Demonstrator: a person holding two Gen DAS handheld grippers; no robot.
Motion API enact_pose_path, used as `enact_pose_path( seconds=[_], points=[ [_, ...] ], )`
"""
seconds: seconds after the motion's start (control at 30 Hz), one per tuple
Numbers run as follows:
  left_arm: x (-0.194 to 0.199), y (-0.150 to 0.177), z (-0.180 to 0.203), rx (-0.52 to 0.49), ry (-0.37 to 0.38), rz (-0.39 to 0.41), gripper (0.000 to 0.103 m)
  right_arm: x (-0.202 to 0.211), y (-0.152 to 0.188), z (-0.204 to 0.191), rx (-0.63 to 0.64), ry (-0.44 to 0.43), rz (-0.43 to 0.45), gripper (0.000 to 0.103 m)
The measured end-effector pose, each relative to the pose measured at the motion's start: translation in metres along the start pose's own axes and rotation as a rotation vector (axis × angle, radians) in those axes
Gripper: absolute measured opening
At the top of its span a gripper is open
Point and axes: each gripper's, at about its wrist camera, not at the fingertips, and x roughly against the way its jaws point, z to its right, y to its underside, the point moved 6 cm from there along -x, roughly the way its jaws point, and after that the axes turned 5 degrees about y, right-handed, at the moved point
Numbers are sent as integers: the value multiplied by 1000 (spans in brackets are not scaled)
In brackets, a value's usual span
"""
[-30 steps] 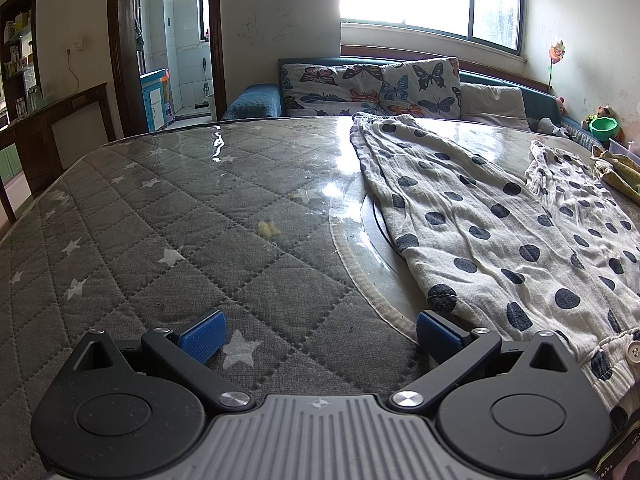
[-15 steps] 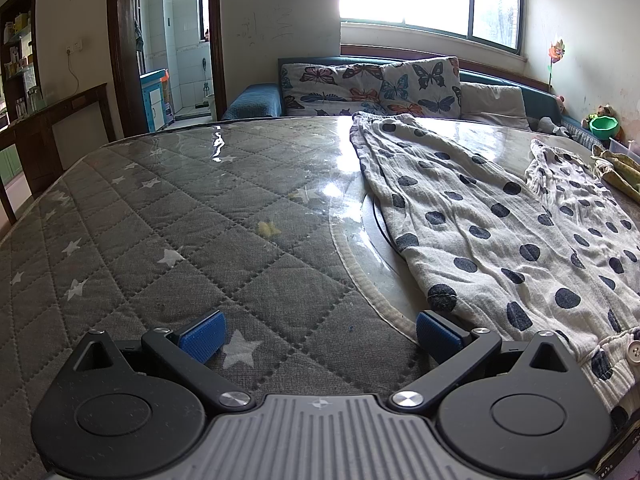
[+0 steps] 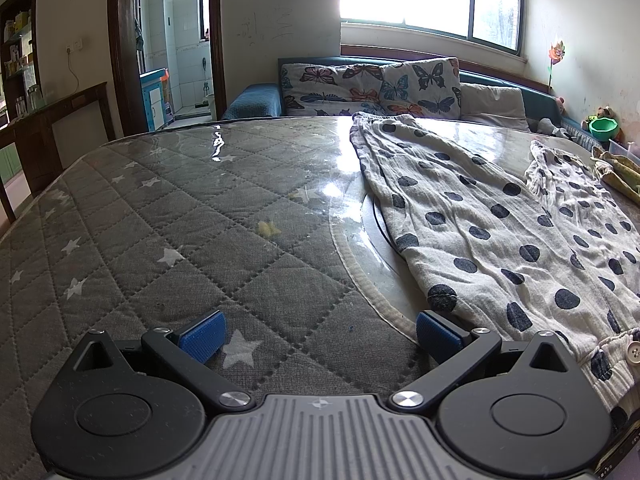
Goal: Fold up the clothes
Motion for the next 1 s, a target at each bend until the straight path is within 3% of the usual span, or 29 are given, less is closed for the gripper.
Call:
enact_pose_path(
  seconds=[1.0],
  points=[
    [2,1,-2,2,2,0,103,0,0,0,0,0,0,103]
  ],
)
